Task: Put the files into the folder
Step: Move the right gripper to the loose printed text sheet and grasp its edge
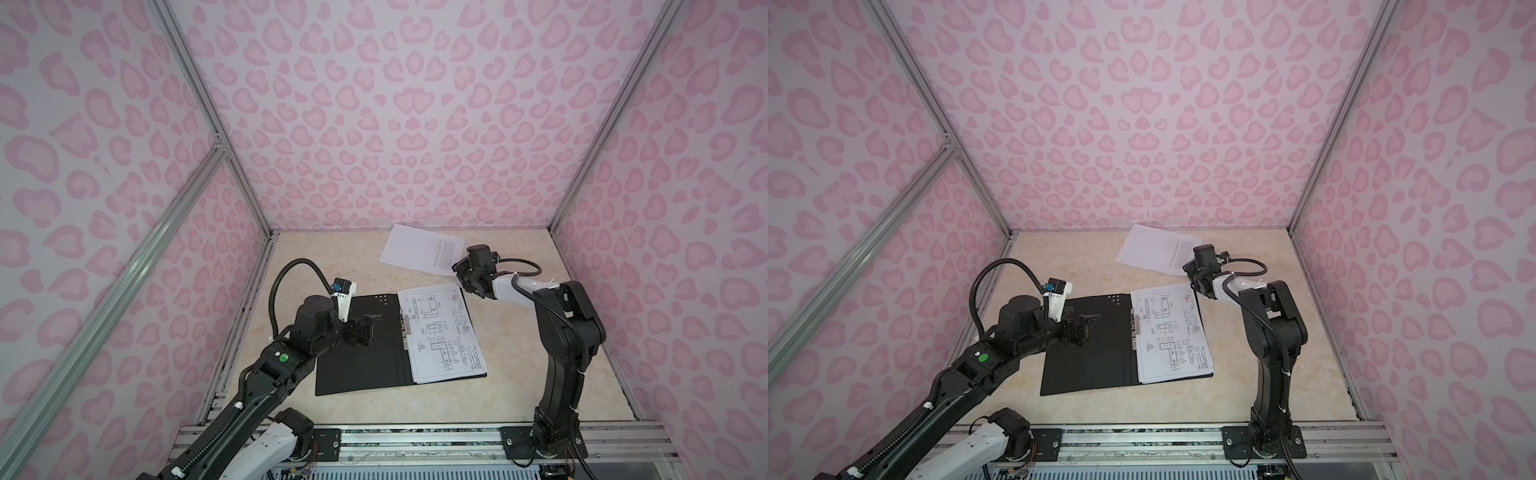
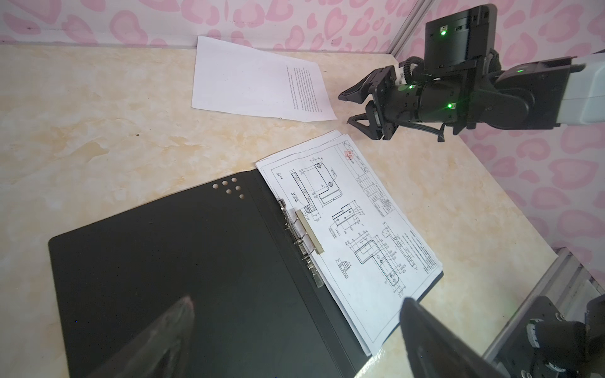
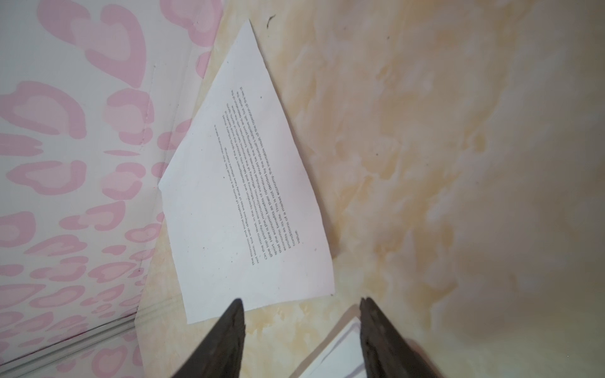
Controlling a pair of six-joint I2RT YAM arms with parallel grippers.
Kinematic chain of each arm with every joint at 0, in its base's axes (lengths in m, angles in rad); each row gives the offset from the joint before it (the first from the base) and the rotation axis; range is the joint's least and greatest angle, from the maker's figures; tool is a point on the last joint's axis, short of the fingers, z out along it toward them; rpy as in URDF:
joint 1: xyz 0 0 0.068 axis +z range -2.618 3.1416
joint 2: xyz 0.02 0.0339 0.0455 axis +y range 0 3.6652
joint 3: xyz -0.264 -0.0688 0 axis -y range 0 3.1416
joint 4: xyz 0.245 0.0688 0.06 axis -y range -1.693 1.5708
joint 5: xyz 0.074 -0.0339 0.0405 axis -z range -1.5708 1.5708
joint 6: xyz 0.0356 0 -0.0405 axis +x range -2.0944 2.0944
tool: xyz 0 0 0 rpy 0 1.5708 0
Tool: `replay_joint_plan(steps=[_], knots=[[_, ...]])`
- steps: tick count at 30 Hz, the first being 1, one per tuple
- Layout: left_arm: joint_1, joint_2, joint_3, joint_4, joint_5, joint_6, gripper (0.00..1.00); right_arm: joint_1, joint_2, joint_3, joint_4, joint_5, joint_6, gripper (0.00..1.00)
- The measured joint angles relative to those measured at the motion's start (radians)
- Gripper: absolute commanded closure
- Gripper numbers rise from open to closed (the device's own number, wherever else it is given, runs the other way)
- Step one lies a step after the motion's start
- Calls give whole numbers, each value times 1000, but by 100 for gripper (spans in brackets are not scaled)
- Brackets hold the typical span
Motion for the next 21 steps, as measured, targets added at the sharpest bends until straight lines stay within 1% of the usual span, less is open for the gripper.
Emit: replay_joint_plan(steps=[5, 13, 18, 21], knots=[[1, 0, 0, 0, 6, 0, 1, -8, 39, -3, -9, -25, -1, 46], [5, -1, -5, 0, 6, 0, 1, 6, 119, 93, 0, -40, 8, 51], [10, 3, -6, 0, 6, 0, 1, 23, 150, 94, 87, -42, 77, 53], [13, 6, -6, 0, 6, 0, 1, 34, 167, 83, 150, -22, 130, 55]])
